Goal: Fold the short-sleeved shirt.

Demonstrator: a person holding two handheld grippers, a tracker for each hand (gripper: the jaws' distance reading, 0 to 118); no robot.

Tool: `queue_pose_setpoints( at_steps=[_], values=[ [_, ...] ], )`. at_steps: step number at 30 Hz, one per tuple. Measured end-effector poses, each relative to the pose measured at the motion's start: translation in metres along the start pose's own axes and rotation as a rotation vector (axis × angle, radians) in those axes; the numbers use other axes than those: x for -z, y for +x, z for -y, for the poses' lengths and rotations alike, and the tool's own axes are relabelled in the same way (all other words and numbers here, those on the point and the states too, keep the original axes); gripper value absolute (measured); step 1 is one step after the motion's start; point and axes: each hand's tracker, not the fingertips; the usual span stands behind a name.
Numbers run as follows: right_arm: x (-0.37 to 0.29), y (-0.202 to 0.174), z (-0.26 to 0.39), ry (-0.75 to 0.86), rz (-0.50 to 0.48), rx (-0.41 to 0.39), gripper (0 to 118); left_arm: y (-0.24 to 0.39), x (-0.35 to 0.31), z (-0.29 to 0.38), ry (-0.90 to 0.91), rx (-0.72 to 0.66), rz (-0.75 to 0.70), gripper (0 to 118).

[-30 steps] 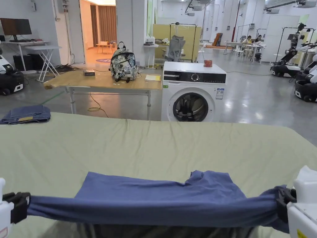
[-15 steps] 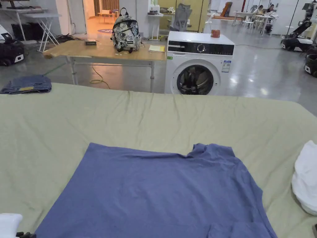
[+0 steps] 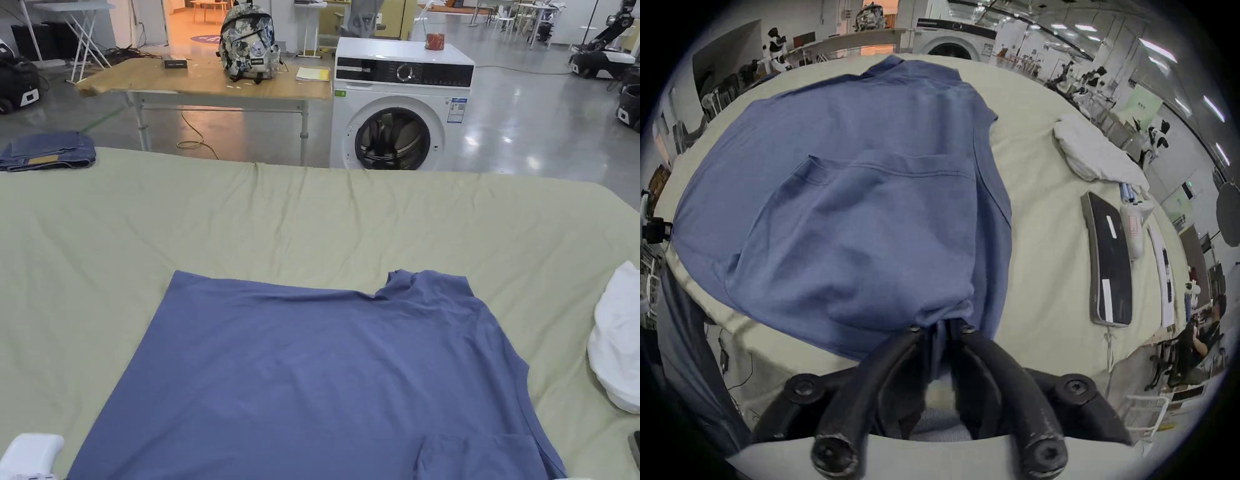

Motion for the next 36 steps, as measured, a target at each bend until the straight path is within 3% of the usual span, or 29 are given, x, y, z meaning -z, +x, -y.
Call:
queue_pose_setpoints(
  at_steps=[2, 3, 4, 5, 11, 13, 14, 15, 16, 17, 19, 22, 29, 36],
  values=[
    [-0.011, 0.000, -0.005, 0.018, 0.018, 0.014, 34, -0.002, -0.008, -0.001, 0.024, -0.040, 0.028, 15],
    [-0.017, -0.001, -0.007, 0.045, 0.034, 0.027, 59, -0.003, -0.013, -0.004, 0.053, -0.066, 0.043, 34],
    [-0.023, 0.000, -0.010, 0.079, 0.041, 0.047, 70, -0.003, -0.017, -0.008, 0.073, -0.086, 0.055, 49],
    [-0.030, 0.000, -0.016, 0.116, 0.035, 0.065, 71, 0.003, -0.028, -0.011, 0.119, -0.103, 0.075, 59],
    [-0.055, -0.012, -0.046, 0.385, 0.026, 0.175, 71, 0.037, -0.054, -0.048, 0.325, -0.040, 0.044, 58],
    [-0.061, -0.020, -0.052, 0.506, 0.015, 0.217, 59, 0.050, -0.059, -0.056, 0.418, -0.031, 0.021, 54],
    [-0.064, -0.025, -0.055, 0.554, 0.019, 0.218, 46, 0.058, -0.062, -0.060, 0.461, -0.032, 0.015, 46],
    [-0.066, -0.032, -0.060, 0.595, 0.030, 0.222, 22, 0.064, -0.064, -0.064, 0.497, -0.031, 0.012, 31],
    [-0.069, -0.037, -0.064, 0.626, 0.029, 0.228, 5, 0.070, -0.066, -0.067, 0.528, -0.034, 0.007, 17],
    [-0.071, -0.041, -0.067, 0.665, 0.028, 0.237, 0, 0.072, -0.064, -0.069, 0.570, -0.035, 0.001, 6],
    [-0.074, -0.048, -0.073, 0.719, 0.004, 0.238, 0, 0.083, -0.065, -0.072, 0.621, -0.036, -0.005, 0],
    [-0.078, -0.061, -0.078, 0.763, -0.001, 0.233, 0, 0.099, -0.069, -0.071, 0.691, -0.020, 0.004, 0],
    [-0.078, -0.072, -0.079, 0.795, -0.026, 0.217, 0, 0.101, -0.071, -0.073, 0.671, -0.062, 0.046, 0],
    [-0.074, -0.070, -0.079, 0.754, -0.017, 0.180, 0, 0.056, -0.061, -0.066, 0.328, -0.021, 0.130, 0]
  ],
)
